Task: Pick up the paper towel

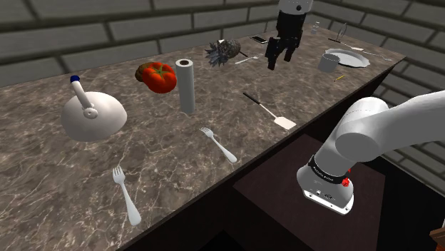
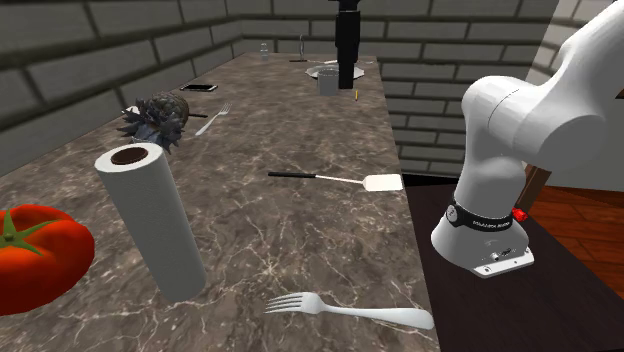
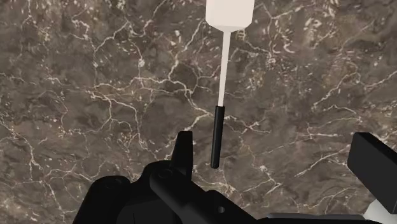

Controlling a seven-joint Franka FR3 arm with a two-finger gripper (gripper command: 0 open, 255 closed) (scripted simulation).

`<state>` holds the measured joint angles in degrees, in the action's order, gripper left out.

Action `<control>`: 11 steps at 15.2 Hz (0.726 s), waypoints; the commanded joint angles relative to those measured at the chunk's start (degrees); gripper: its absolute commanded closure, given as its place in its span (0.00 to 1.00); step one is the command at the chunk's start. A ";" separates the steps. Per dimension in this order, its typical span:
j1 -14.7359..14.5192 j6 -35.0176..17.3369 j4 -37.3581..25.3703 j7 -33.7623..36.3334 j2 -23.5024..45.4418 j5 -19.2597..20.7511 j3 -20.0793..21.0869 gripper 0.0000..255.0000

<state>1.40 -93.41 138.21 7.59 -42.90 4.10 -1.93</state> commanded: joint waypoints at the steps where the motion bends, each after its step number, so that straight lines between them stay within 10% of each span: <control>1: 0.00 0.00 0.00 0.00 0.00 0.00 0.00 0.00; 11: -2.41 -6.03 -13.34 10.35 18.43 -4.11 7.15 0.00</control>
<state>-0.77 -98.98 126.17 16.74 -26.07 0.29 4.46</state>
